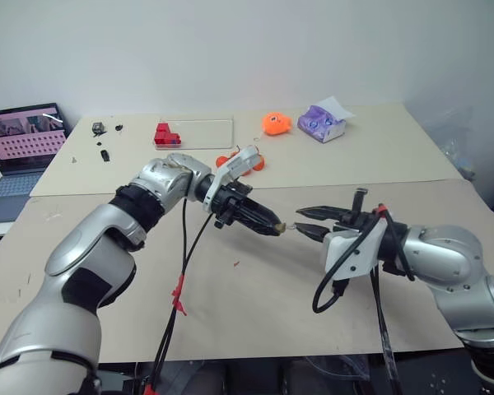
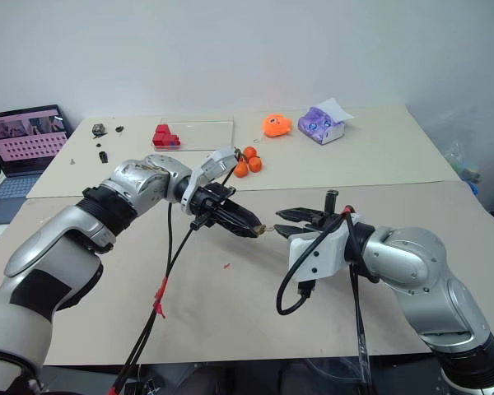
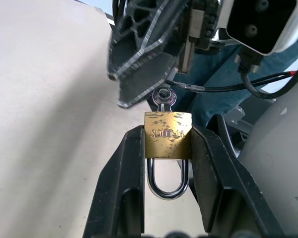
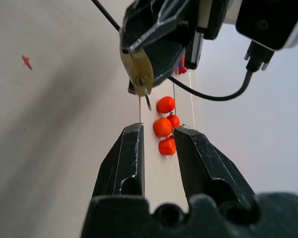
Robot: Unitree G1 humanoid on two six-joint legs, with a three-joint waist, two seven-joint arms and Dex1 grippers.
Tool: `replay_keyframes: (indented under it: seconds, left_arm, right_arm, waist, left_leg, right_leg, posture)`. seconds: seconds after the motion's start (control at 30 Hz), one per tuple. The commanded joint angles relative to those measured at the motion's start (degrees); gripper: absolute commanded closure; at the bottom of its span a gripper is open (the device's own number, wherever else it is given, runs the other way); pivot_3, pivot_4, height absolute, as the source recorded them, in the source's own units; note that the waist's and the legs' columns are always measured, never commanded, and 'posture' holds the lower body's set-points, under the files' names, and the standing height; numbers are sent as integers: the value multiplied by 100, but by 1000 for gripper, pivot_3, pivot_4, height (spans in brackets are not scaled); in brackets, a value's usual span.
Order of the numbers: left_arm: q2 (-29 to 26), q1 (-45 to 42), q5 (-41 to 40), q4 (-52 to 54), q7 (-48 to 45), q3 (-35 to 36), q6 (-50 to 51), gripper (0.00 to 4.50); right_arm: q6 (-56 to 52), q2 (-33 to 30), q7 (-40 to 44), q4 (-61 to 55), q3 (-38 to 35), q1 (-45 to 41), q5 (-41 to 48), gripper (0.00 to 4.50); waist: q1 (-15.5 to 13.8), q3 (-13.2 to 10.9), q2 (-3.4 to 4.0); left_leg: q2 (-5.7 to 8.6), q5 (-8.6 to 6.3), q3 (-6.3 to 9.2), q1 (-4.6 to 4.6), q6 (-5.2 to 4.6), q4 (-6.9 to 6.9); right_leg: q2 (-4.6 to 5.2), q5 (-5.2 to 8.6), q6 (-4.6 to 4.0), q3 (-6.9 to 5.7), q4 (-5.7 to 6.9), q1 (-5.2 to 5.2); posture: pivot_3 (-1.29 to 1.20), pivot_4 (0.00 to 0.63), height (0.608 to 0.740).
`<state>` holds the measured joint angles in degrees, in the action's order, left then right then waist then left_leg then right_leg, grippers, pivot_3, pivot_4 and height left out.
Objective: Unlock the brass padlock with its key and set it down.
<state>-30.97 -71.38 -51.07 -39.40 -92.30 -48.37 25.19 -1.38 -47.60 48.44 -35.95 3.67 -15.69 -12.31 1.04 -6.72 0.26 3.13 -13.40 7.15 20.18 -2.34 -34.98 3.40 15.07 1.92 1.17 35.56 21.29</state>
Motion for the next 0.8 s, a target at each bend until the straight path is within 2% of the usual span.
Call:
replay_keyframes:
  seconds: [0.03,0.8]
  left_arm:
    - [-9,-149,-72,39,-20,93,-24,3678]
    - [120,-85,-9,-112,-20,220,-58,3678]
  right_arm:
    - [85,-19,-55,-176,-150,-49,58,3125]
    - [-98,80,-24,-662,-139,200,183,3125]
  waist:
    - [2,0,0]
    - [0,0,0]
  left_leg:
    - [0,0,0,0,0,0]
    - [0,0,0,0,0,-1]
  right_leg:
    - [0,0,0,0,0,0]
    - [0,0,0,0,0,-1]
  posture:
    - [0,150,740]
    - [0,150,740]
